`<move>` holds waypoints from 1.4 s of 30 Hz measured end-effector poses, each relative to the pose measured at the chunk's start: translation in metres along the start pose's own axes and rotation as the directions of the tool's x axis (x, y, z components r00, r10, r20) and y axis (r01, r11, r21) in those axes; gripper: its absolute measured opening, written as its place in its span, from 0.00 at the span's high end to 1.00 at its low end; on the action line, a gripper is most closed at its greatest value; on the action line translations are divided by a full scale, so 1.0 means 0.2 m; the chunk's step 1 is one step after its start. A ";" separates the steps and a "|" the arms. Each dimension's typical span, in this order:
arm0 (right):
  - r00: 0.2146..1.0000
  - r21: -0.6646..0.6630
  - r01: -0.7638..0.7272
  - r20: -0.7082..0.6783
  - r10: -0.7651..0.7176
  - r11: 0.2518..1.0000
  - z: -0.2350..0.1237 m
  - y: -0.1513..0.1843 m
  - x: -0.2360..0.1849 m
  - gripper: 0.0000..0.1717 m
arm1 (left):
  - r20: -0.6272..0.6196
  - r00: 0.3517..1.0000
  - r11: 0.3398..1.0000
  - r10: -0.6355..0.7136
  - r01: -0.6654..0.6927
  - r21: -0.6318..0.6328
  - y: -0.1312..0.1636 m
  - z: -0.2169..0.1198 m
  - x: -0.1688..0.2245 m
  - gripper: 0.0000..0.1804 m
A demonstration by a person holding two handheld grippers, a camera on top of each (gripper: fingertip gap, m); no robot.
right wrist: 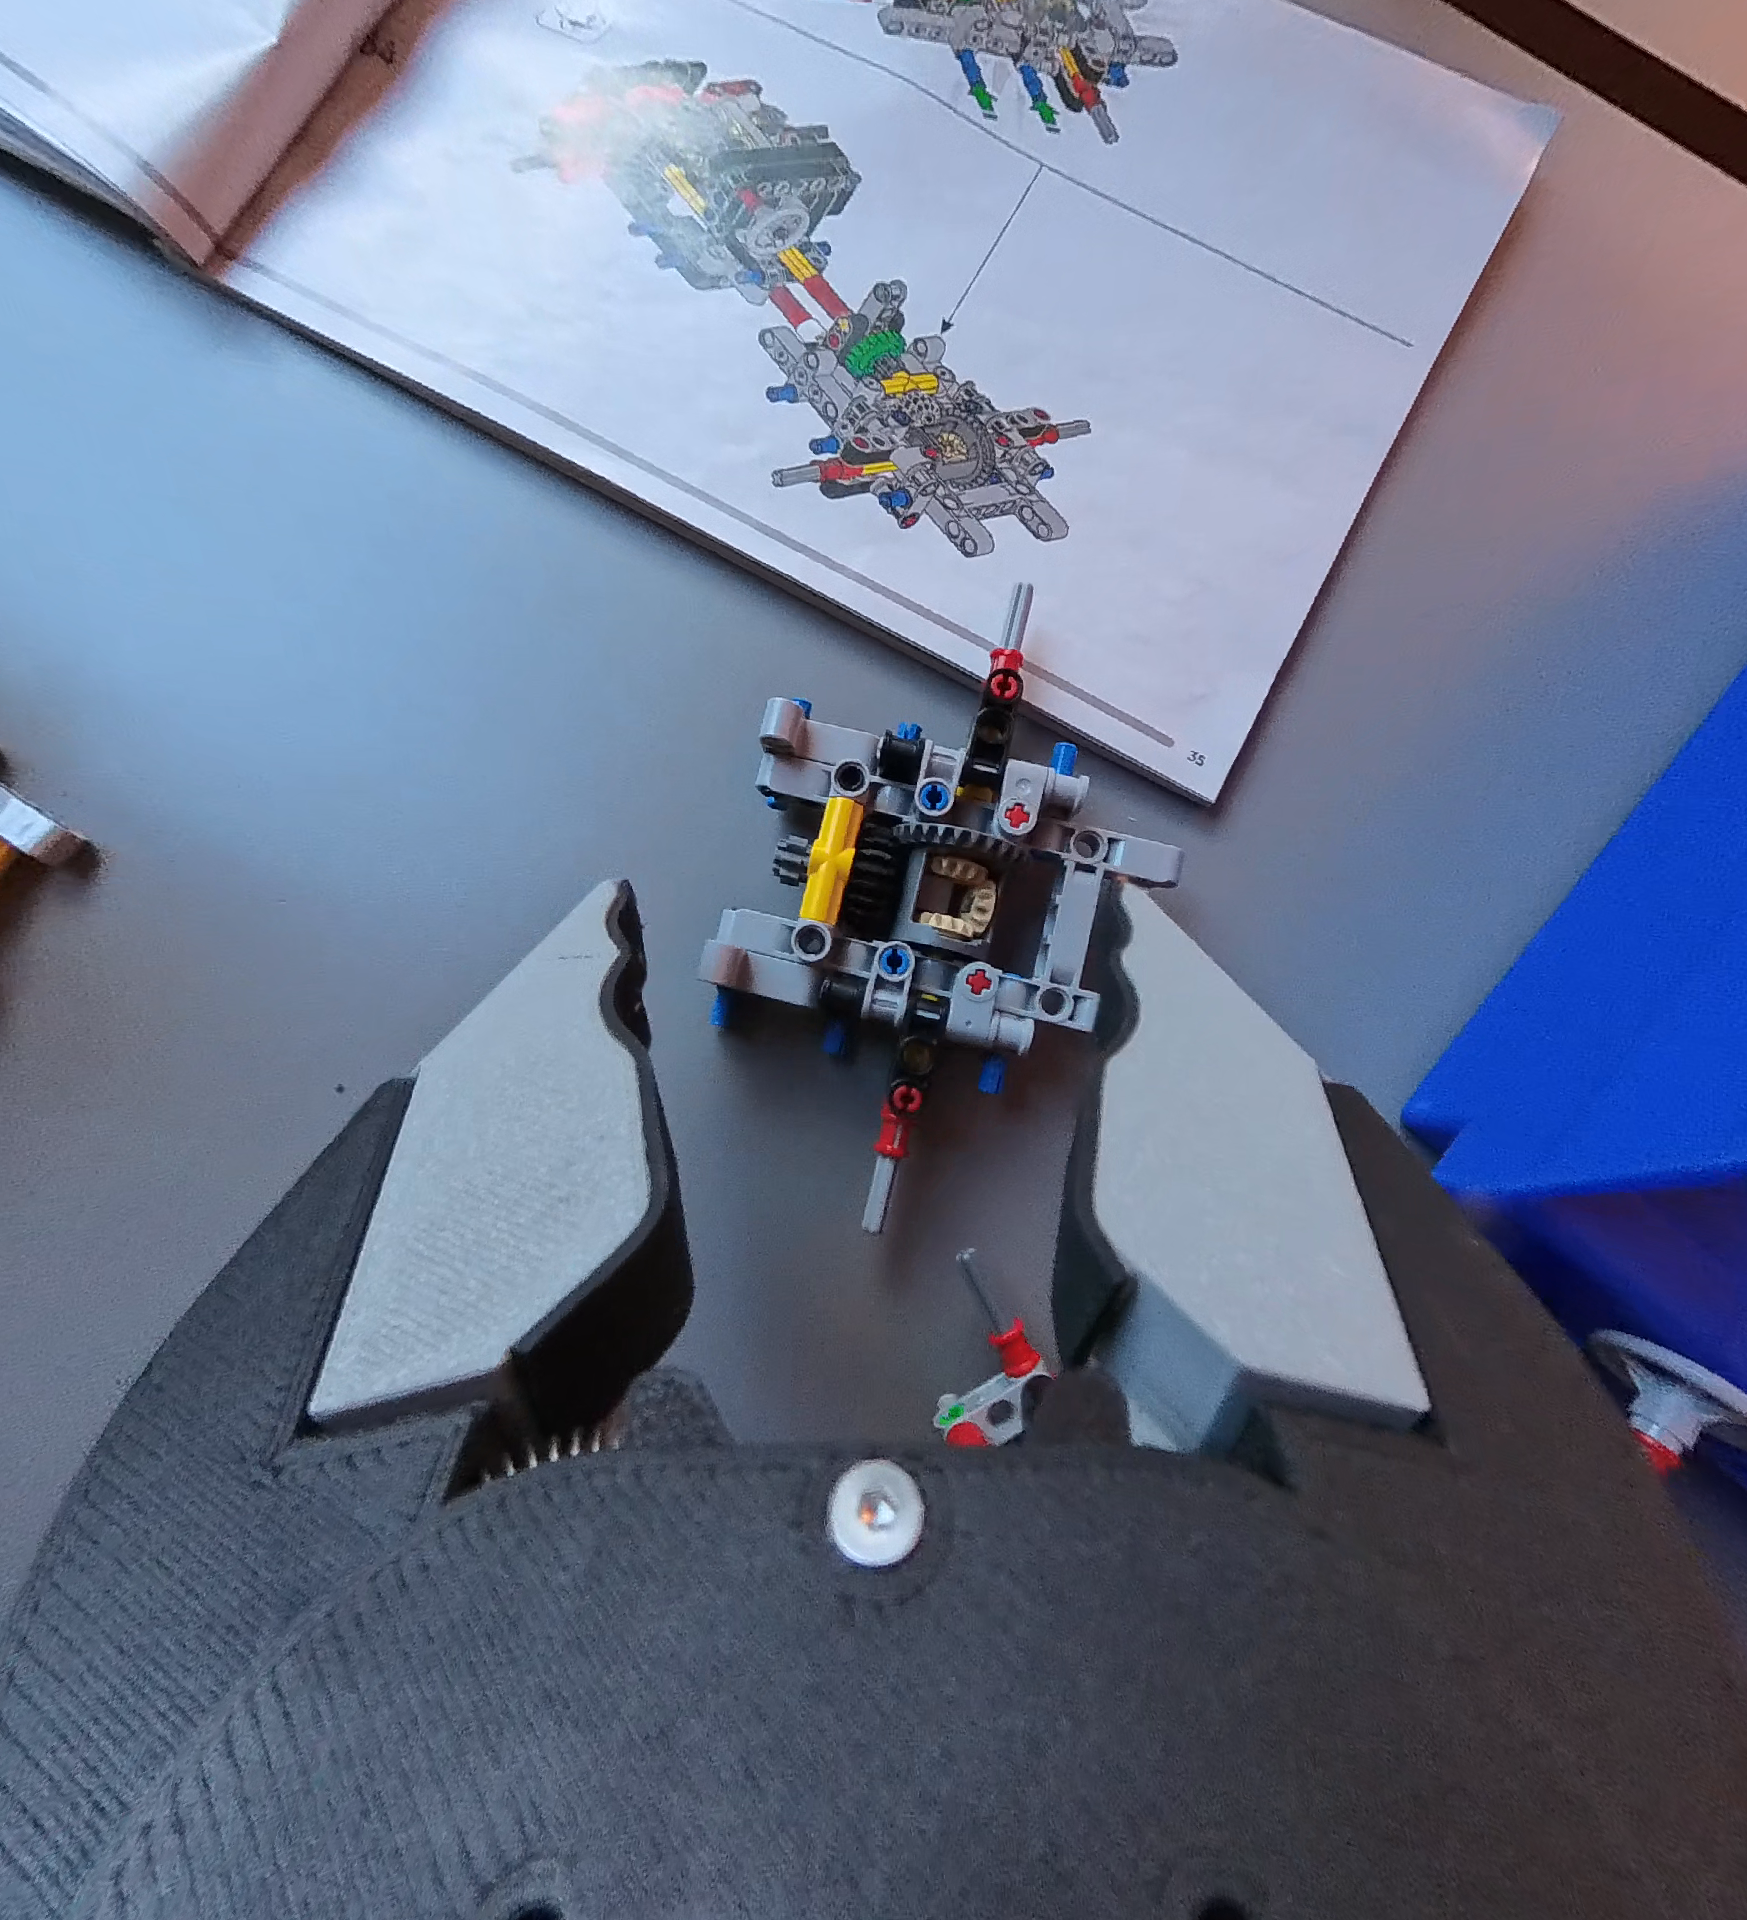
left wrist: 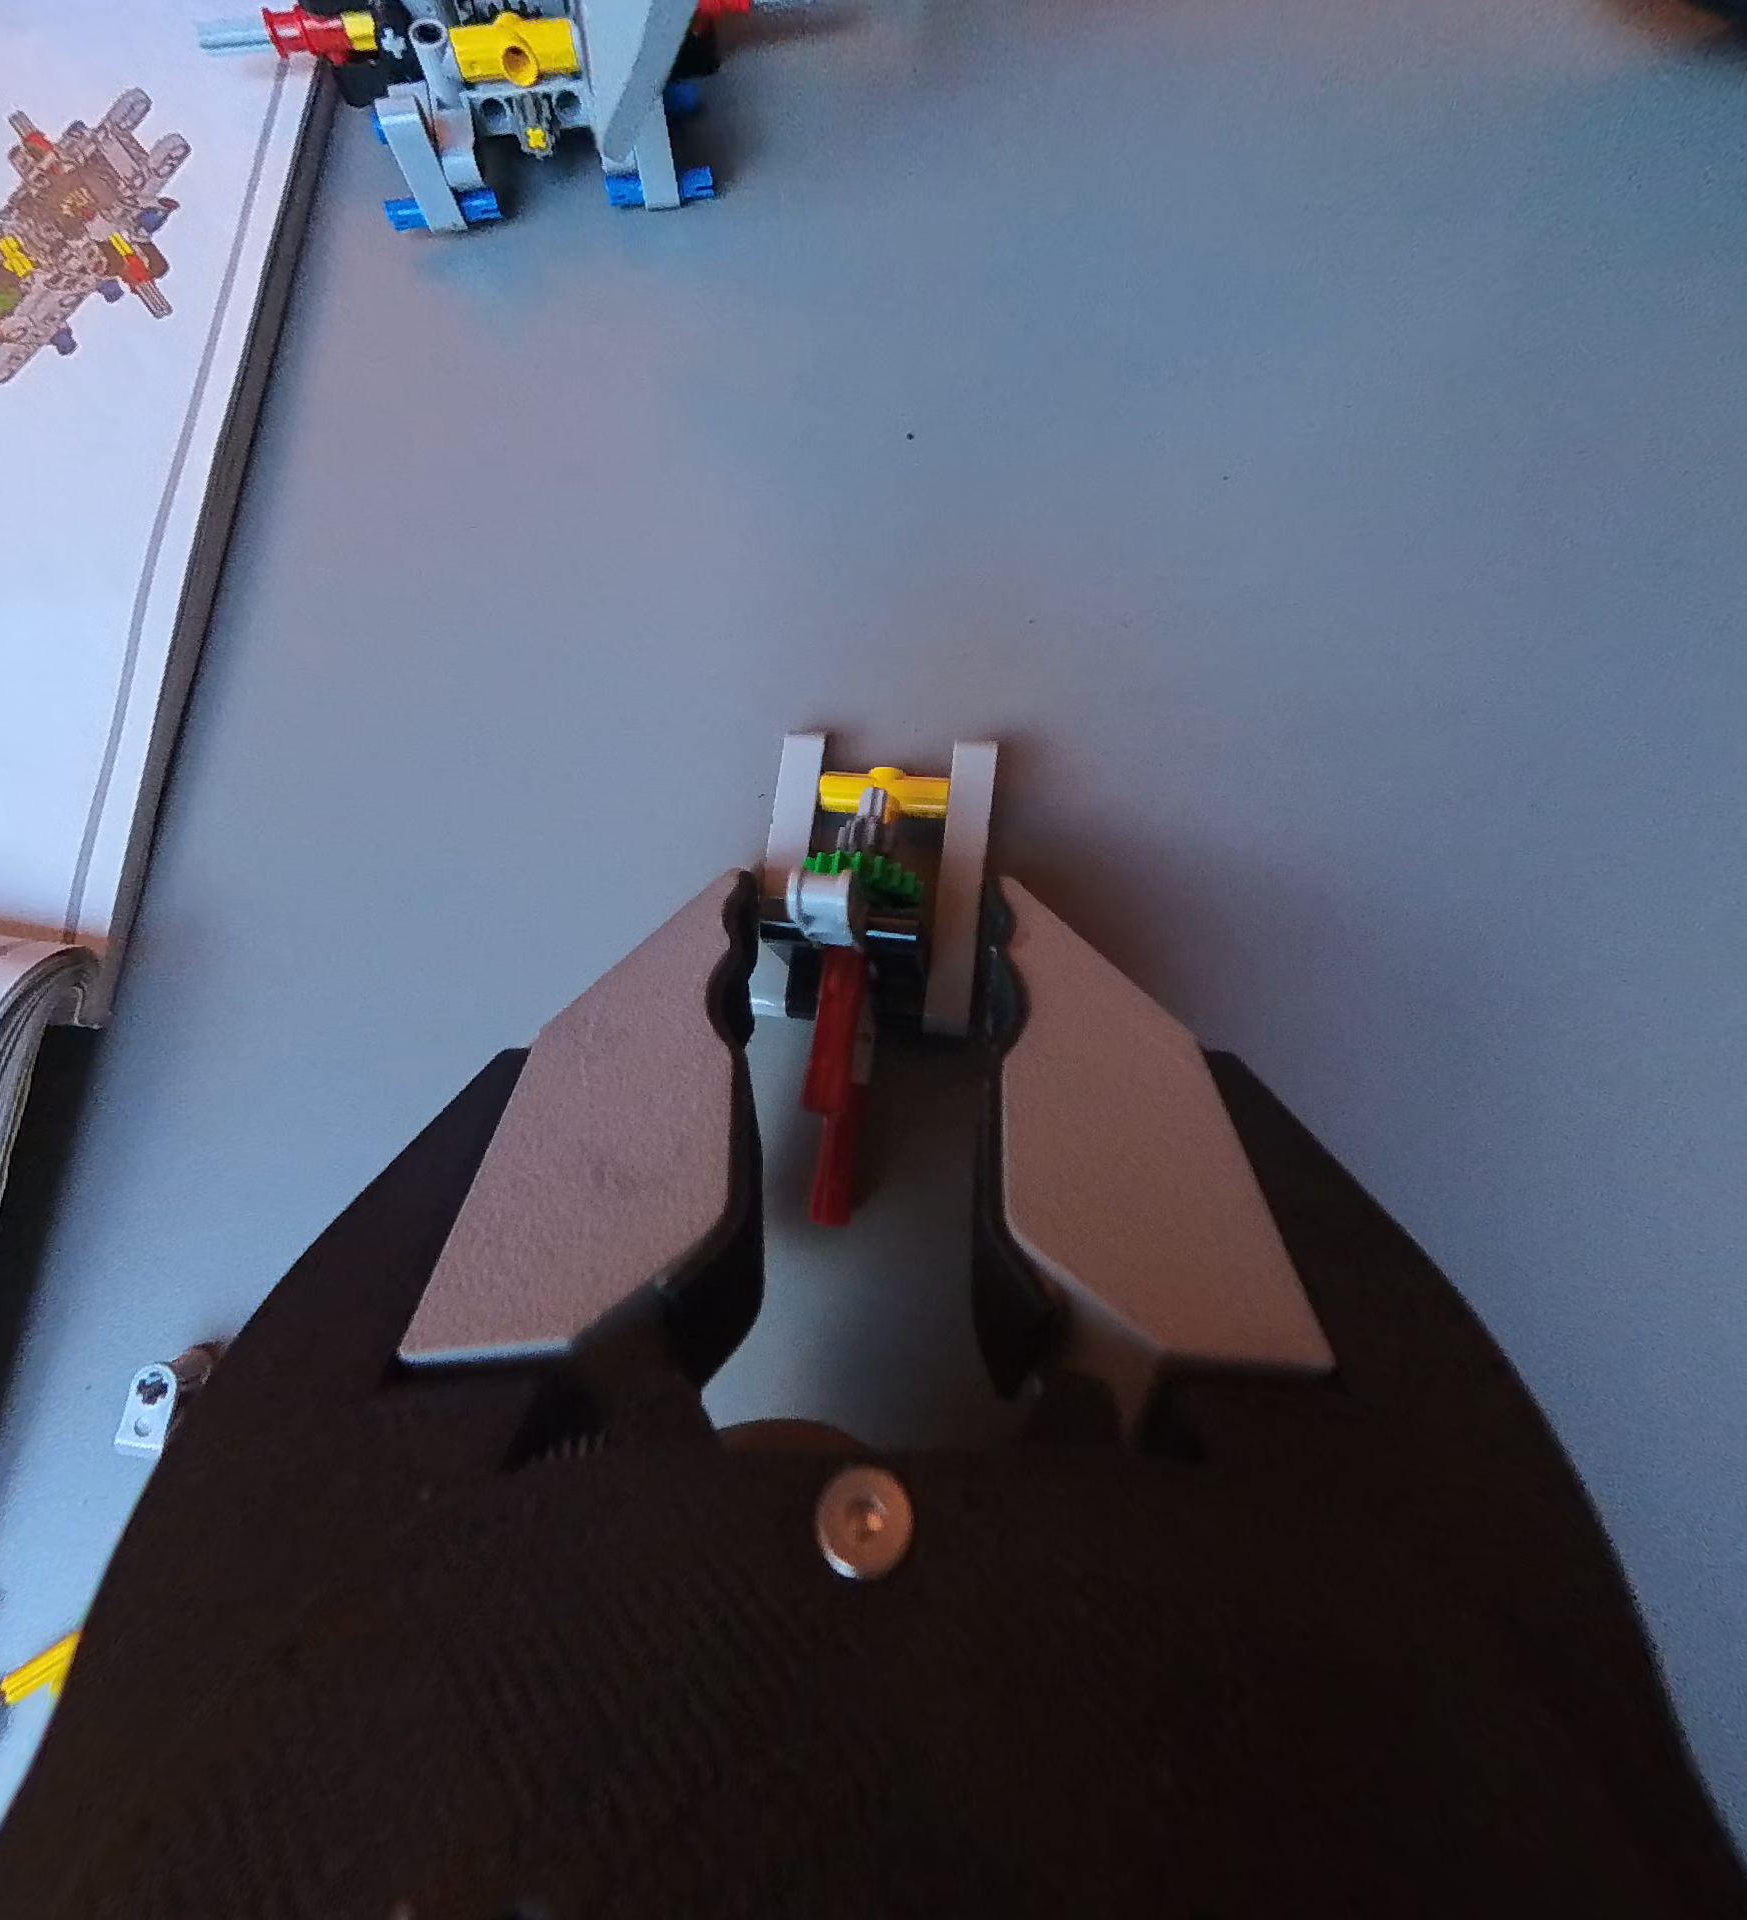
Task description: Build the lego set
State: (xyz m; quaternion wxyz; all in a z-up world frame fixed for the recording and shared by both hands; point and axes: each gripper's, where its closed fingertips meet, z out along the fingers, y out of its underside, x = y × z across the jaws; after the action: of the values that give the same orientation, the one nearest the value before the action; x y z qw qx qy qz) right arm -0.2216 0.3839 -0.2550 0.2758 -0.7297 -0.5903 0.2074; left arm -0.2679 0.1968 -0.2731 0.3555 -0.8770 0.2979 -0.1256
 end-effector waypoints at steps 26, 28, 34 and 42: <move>0.999 -0.080 -0.022 0.040 0.026 0.997 0.01 0.08 0.00 0.49 | -0.007 1.000 1.000 -0.007 0.007 0.014 -0.01 0.00 0.00 0.78; 0.996 -0.113 -0.060 0.063 0.068 0.992 0.03 0.11 -0.02 0.48 | -0.008 1.000 1.000 -0.007 0.007 0.014 -0.01 0.00 0.00 0.78; 0.997 -0.125 -0.021 0.068 0.030 0.992 0.04 0.11 -0.08 0.53 | 0.000 1.000 1.000 -0.003 0.003 0.003 0.00 0.00 0.00 0.78; 0.992 -0.135 0.089 0.106 -0.075 0.987 0.06 0.08 -0.29 0.53 | 0.010 1.000 1.000 -0.020 0.020 -0.003 0.01 -0.02 -0.03 0.78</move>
State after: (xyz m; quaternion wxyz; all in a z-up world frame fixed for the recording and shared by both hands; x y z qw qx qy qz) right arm -0.2303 0.3273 -0.2759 0.2023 -0.7110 -0.6459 0.1907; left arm -0.2755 0.1974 -0.2729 0.3544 -0.8810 0.2876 -0.1242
